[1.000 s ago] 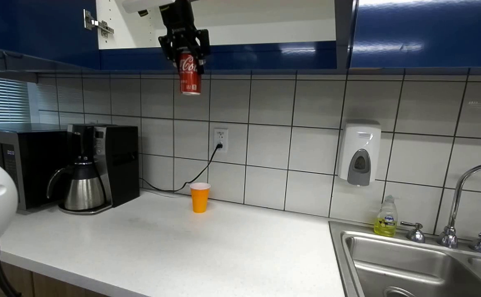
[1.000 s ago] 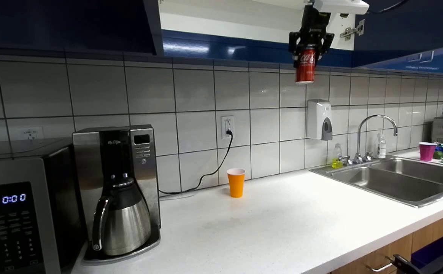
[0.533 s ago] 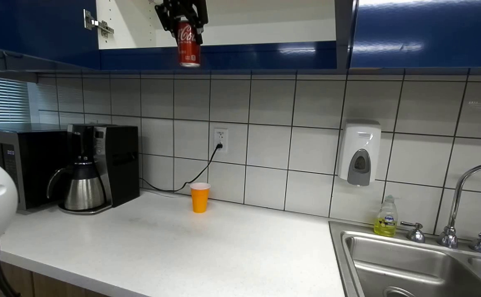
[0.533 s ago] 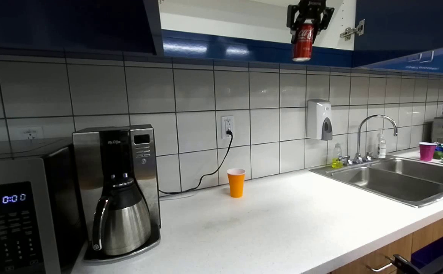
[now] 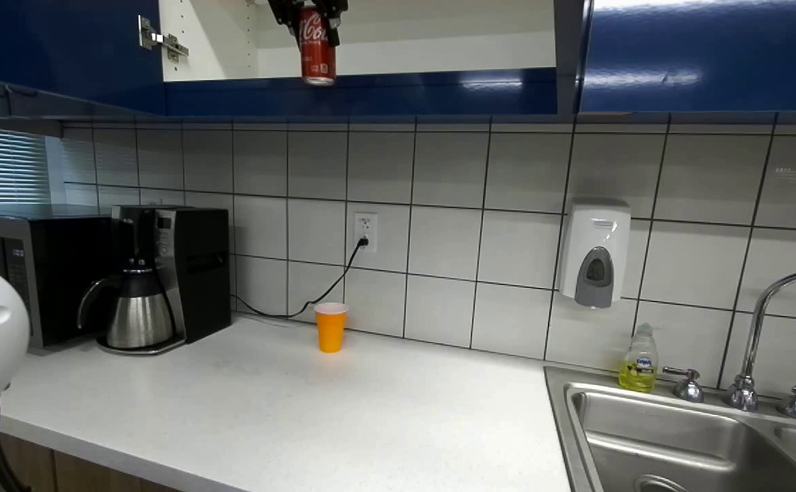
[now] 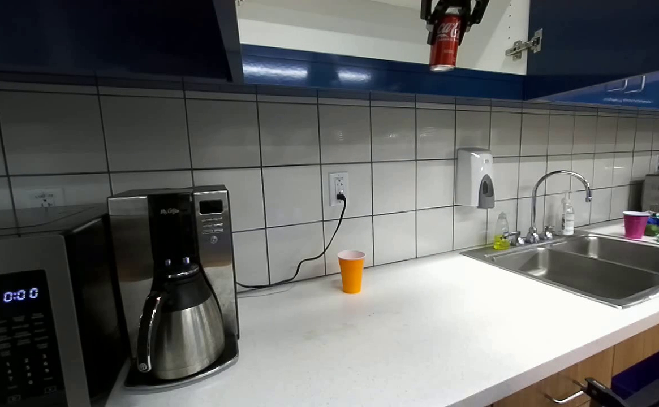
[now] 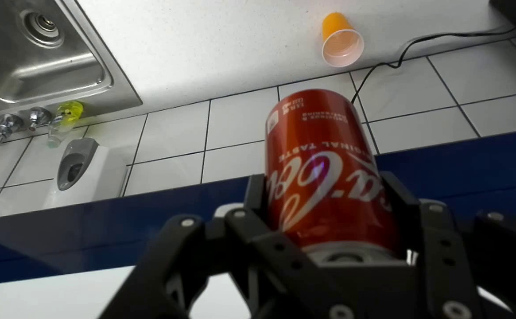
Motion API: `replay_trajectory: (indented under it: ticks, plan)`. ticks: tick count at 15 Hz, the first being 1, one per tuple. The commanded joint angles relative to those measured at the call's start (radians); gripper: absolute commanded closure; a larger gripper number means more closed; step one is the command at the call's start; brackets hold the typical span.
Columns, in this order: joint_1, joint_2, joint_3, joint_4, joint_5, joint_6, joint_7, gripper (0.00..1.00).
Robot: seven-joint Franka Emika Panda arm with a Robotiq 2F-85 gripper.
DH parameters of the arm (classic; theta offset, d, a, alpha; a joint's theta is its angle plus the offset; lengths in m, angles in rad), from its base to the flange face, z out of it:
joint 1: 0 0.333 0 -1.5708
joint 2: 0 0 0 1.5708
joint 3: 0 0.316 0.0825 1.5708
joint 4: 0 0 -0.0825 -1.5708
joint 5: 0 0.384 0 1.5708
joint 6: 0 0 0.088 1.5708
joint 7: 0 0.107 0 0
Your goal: Put the red can in the cabinet
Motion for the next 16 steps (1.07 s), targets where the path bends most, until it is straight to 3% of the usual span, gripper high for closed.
replay_trajectory:
  ticks: [1, 16]
  plan:
    - [-0.015, 0.072, 0.023, 0.14, -0.018, -0.07, 0.04, 0.61]
    - [0.002, 0.338, 0.033, 0.539, -0.064, -0.202, 0.112, 0.61]
